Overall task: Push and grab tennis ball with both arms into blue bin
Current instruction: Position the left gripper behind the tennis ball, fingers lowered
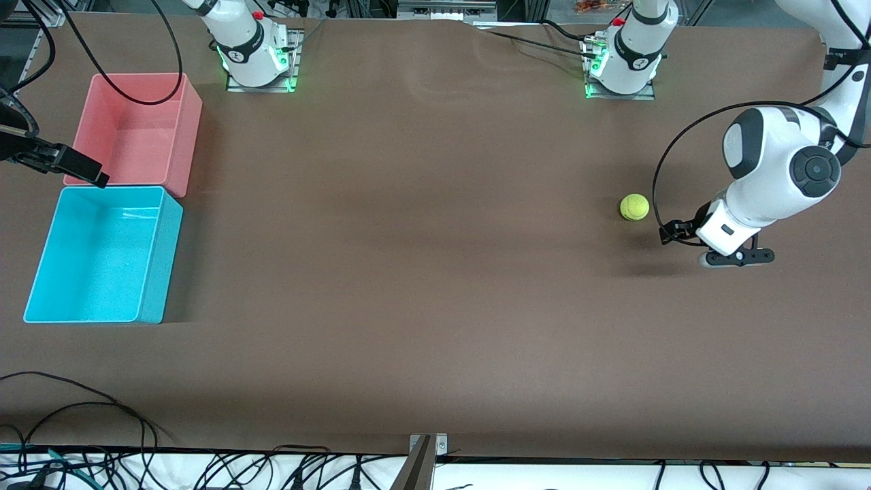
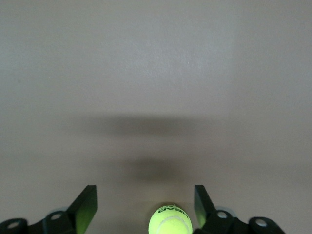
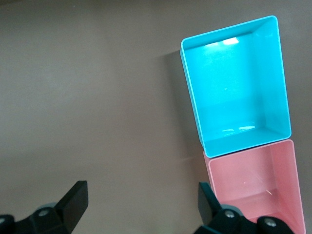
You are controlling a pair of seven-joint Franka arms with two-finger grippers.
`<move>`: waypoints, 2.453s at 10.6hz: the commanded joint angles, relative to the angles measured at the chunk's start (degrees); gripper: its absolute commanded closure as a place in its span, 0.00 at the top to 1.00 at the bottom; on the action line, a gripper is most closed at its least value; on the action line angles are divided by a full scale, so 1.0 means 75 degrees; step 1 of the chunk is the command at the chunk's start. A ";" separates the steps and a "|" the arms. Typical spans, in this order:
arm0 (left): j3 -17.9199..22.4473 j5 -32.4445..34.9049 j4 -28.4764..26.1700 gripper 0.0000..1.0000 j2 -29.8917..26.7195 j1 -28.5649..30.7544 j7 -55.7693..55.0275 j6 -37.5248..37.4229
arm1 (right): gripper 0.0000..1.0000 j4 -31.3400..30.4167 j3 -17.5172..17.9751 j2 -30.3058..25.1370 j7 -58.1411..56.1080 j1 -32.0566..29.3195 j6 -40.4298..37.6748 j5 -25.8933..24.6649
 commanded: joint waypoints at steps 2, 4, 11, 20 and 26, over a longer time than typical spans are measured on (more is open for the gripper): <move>-0.0010 -0.0189 -0.0218 0.23 -0.0031 0.0045 0.2685 0.0284 | 1.00 -0.0068 0.0008 -0.0054 -0.0057 -0.0050 0.0049 0.0134; -0.0010 -0.0189 -0.0323 0.00 -0.0031 0.0080 0.3708 0.0284 | 1.00 -0.0068 0.0008 -0.0054 -0.0104 -0.0050 0.0049 0.0134; 0.0001 -0.0049 -0.0838 0.00 -0.0066 0.0478 0.9764 0.0273 | 1.00 -0.0068 0.0019 -0.0054 -0.0080 -0.0050 0.0037 0.0123; 0.0013 -0.0037 -0.2256 0.00 -0.0383 0.0725 1.2209 0.2076 | 1.00 -0.0079 0.0019 -0.0042 -0.0080 -0.0039 0.0049 0.0134; 0.0025 0.0221 -0.2900 0.00 -0.0512 0.0807 1.2232 0.2206 | 1.00 -0.0079 0.0031 -0.0007 -0.0068 -0.0039 0.0026 0.0146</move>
